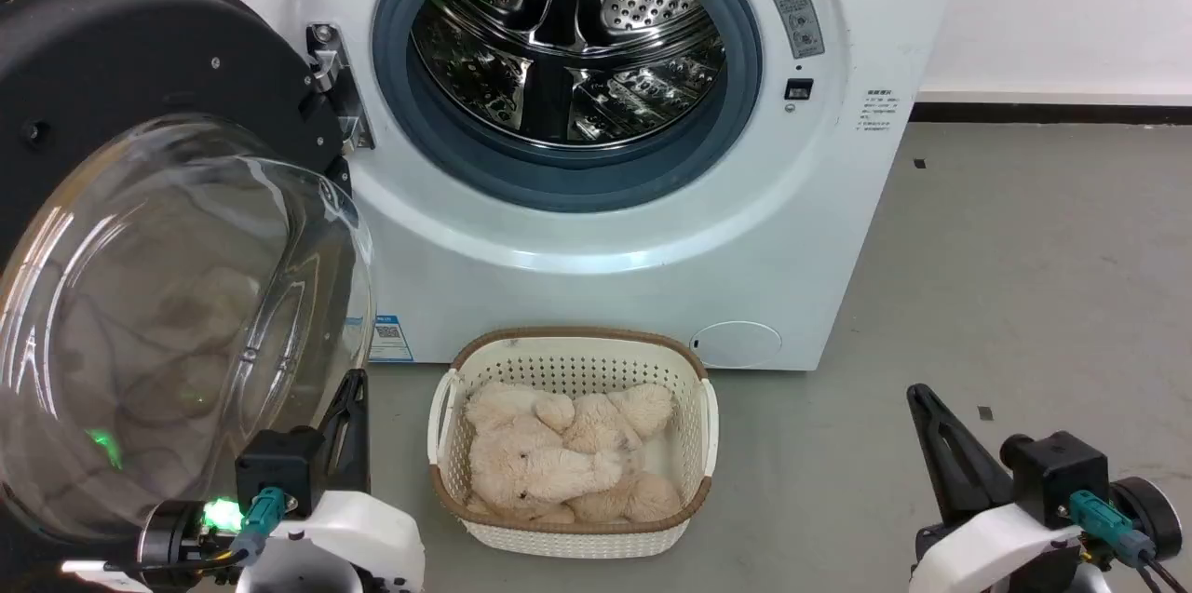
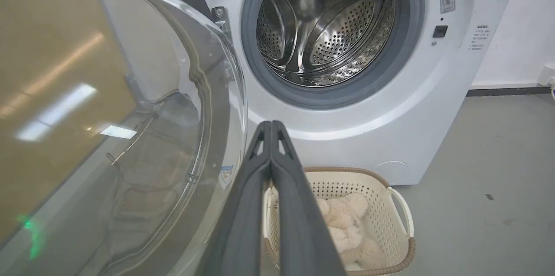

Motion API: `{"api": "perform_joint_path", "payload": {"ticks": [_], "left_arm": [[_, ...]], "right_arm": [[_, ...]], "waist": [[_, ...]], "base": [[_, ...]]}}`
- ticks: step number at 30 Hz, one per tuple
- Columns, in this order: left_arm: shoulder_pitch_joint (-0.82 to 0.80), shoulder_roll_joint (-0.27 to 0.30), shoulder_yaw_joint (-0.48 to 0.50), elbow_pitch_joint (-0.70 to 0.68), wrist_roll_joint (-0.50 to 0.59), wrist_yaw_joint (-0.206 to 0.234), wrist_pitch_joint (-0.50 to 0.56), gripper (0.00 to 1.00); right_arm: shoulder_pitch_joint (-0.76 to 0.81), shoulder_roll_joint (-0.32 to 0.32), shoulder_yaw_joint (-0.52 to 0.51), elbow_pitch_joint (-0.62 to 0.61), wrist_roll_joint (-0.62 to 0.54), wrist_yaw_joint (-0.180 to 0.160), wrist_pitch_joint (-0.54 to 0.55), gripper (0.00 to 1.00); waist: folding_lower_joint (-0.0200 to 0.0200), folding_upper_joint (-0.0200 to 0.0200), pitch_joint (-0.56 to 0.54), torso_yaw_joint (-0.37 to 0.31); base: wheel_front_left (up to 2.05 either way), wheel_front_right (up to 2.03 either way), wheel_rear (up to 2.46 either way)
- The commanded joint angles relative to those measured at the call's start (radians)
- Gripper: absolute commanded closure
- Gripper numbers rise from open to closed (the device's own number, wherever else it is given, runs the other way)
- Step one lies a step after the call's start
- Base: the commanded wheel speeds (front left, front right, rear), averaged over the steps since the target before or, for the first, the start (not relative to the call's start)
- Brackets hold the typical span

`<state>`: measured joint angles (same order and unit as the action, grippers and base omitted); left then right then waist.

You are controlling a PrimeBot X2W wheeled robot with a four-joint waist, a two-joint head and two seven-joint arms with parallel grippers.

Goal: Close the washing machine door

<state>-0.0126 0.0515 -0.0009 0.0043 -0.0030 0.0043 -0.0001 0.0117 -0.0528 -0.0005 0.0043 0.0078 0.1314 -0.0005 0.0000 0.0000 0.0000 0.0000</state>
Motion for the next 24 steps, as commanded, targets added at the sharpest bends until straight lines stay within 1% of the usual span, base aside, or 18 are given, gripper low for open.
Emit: {"api": "perform_joint_path", "payload": {"ticks": [1,2,14,24], "left_arm": [[0.013,-0.001,0.001,-0.004,0.003,-0.004,0.000,1.00],[0.000,0.000,0.000,0.000,0.000,0.000,0.000,0.00],[0.004,0.000,-0.005,0.002,-0.010,0.003,-0.018,0.00],[0.011,0.000,-0.009,0.000,-0.020,0.004,-0.043,0.00]], "right_arm": [[-0.012,0.003,0.000,-0.004,-0.008,-0.001,0.000,1.00],[0.000,0.000,0.000,0.000,0.000,0.000,0.000,0.00],[0.003,0.000,-0.001,0.000,0.019,0.000,-0.018,0.00],[0.006,0.000,0.005,-0.002,0.040,0.000,-0.043,0.00]], "waist": [[0.0000,0.0000,0.000,0.000],[0.0000,0.0000,0.000,0.000],[0.0000,0.0000,0.001,0.000],[0.0000,0.0000,0.000,0.015]], "base": [[0.00,0.00,0.00],[0.00,0.00,0.00],[0.00,0.00,0.00],[0.00,0.00,0.00]]}}
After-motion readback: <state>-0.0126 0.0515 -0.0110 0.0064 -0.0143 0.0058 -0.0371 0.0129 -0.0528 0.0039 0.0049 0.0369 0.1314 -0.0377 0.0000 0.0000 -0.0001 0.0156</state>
